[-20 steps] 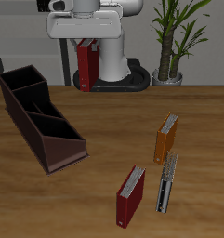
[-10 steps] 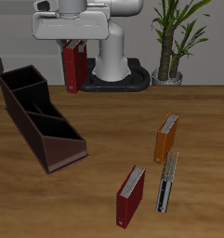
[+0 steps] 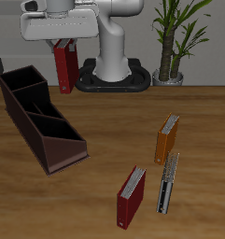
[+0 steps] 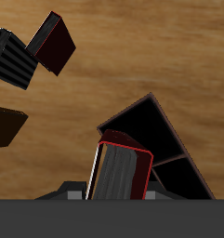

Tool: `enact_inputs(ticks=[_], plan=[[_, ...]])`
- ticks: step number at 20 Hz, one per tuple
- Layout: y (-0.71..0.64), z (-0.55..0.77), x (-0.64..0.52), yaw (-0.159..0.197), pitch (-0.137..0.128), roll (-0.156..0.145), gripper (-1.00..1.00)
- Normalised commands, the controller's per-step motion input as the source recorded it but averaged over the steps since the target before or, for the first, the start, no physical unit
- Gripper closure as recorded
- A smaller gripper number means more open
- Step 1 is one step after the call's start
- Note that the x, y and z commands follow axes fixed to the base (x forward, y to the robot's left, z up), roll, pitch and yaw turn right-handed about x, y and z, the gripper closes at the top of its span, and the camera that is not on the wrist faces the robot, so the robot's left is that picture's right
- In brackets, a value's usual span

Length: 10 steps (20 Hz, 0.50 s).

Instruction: Place the left red book into the right desk caddy's left compartment and place the striped book into the right desk caddy's right compartment

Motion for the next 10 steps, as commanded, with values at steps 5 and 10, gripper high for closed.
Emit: enact_inputs(ticks=[5,10], plan=[[-0.25,0.03,0.0,-0.016,-0.021,-0.056,1.0],[-0.2,0.0,0.02,0.014,-0.034,-0.052,1.0]])
